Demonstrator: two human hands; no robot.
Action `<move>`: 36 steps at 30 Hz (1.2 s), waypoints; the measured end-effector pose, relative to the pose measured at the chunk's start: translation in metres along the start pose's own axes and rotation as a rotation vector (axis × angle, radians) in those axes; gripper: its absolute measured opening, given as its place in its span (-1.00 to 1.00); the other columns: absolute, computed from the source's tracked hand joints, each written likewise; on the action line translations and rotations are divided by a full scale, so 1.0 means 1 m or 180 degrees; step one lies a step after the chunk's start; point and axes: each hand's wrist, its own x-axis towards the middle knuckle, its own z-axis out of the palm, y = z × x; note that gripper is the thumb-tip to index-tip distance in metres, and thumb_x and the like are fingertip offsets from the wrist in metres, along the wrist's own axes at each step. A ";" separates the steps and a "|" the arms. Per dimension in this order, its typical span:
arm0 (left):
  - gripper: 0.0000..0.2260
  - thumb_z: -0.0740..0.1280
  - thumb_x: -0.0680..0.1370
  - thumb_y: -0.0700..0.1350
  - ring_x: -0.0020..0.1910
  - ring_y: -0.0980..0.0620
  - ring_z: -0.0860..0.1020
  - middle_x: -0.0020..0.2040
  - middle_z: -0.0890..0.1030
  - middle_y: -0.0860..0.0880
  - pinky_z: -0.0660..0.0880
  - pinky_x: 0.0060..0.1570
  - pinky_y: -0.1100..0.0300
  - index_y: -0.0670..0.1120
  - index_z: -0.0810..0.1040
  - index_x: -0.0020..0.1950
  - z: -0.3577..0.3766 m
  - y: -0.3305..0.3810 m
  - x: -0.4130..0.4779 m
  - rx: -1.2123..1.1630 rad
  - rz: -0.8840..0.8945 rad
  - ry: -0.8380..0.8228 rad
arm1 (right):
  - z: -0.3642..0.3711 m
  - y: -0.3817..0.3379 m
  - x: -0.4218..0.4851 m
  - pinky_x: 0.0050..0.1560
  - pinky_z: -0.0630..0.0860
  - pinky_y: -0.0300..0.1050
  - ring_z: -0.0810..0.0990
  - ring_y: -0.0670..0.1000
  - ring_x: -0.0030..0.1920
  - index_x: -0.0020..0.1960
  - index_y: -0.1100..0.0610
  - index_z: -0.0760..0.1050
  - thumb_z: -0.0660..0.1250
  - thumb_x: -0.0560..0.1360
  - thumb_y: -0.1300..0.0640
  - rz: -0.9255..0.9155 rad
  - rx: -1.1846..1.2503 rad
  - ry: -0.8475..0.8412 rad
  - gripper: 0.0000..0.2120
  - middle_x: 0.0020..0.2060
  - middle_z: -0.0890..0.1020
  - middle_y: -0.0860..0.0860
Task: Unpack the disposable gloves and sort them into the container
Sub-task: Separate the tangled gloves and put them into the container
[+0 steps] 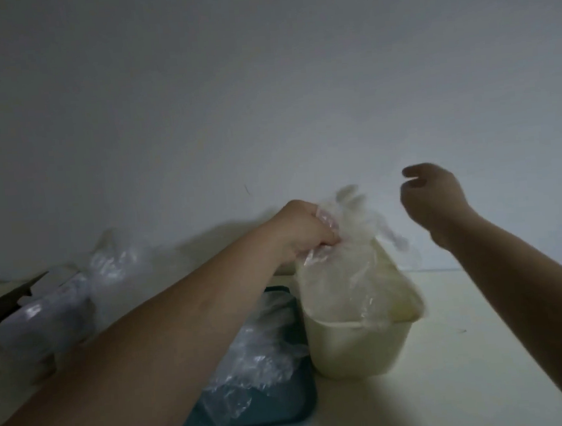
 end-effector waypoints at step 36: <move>-0.70 0.31 0.62 0.08 0.02 -0.03 0.62 0.12 0.66 -0.03 0.58 0.03 0.06 0.04 0.58 0.31 -0.095 -0.177 -0.115 0.2735 -0.0209 0.0927 | 0.153 -0.047 -0.157 0.24 0.54 -0.12 0.62 0.04 0.22 0.34 0.05 0.60 0.24 0.64 0.10 -0.1400 -0.1229 -0.2524 -0.68 0.27 0.65 0.00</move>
